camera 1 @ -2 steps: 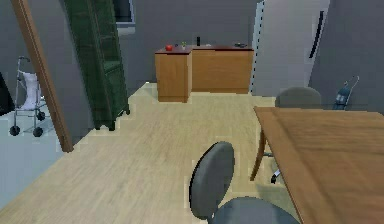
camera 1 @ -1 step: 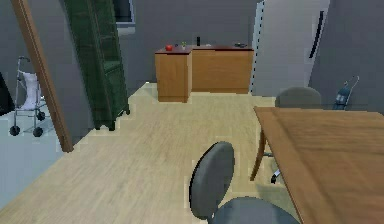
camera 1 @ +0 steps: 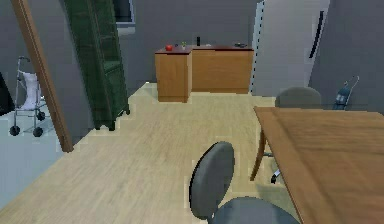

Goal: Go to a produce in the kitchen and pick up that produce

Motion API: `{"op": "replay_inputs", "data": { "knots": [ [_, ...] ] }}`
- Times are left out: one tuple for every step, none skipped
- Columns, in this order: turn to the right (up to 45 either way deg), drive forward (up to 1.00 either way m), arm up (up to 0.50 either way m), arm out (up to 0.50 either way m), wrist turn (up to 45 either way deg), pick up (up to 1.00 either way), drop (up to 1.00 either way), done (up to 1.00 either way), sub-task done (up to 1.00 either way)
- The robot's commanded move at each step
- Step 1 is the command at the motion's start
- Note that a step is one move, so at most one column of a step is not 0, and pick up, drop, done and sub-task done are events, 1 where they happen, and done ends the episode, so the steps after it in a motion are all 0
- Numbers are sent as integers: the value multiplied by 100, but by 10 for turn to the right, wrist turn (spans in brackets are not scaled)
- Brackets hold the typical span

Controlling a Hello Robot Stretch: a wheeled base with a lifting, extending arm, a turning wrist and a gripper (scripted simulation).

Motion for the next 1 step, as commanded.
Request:
{"op": "replay_inputs", "data": {
  "knots": [
    [0, 0, 0, 0, 450, 0, 0, 0, 0]
  ]
}}
